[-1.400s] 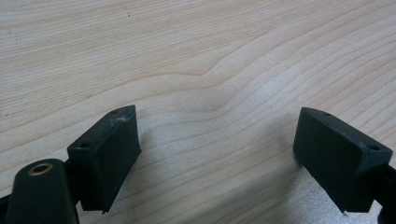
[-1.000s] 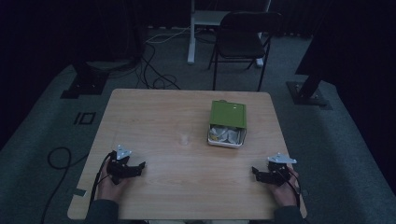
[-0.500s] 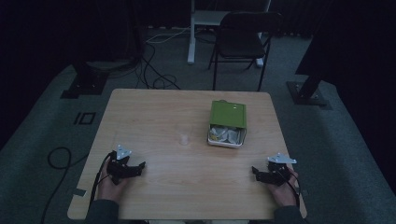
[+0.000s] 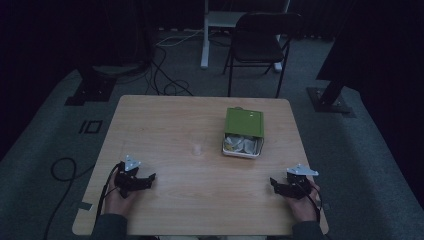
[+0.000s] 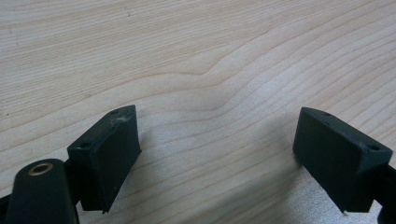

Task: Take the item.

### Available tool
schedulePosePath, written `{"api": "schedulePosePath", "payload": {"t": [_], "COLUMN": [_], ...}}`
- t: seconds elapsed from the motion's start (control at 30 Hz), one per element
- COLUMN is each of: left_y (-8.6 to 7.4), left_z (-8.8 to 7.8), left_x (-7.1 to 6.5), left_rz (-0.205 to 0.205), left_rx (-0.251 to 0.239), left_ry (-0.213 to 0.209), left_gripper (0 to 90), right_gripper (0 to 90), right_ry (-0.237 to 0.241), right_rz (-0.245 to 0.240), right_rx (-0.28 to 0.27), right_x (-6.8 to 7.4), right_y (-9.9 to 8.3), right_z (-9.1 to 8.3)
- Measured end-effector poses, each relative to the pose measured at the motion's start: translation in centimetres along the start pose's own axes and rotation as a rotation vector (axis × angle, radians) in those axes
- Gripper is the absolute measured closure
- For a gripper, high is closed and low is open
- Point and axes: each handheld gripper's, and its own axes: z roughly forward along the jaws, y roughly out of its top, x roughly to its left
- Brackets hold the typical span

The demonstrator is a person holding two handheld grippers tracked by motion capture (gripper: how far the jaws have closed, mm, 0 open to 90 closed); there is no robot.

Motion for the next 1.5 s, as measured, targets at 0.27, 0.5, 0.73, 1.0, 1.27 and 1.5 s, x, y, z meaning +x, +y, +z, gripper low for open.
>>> {"api": "schedulePosePath", "payload": {"t": [0.27,0.5,0.73,1.0,1.27,1.5], "left_y": [0.0,0.0,0.0,0.0,0.0,0.0], "left_z": [0.0,0.0,0.0,0.0,0.0,0.0], "left_x": [0.0,0.0,0.0,0.0,0.0,0.0], "left_rz": [-0.001,0.0,0.0,0.0,-0.001,0.0], "left_rx": [0.0,0.0,0.0,0.0,0.0,0.0], "left_ry": [0.001,0.001,0.001,0.001,0.001,0.001], "left_gripper": [15.4,15.4,15.4,15.4,15.4,15.4], "right_gripper": [24.1,26.7,27.4,29.3,33.9,38.7], "right_ry": [0.008,0.033,0.059,0.078,0.093,0.115], "right_rz": [-0.027,-0.05,-0.066,-0.088,-0.118,-0.144], "right_rx": [-0.028,-0.056,-0.069,-0.085,-0.095,-0.11], "right_x": [1.0,2.2,2.8,3.8,4.6,5.2], "right_y": [0.6,1.5,1.9,2.9,3.8,4.6], "right_z": [-0.6,-1.4,-1.8,-2.0,-2.0,-1.8]}}
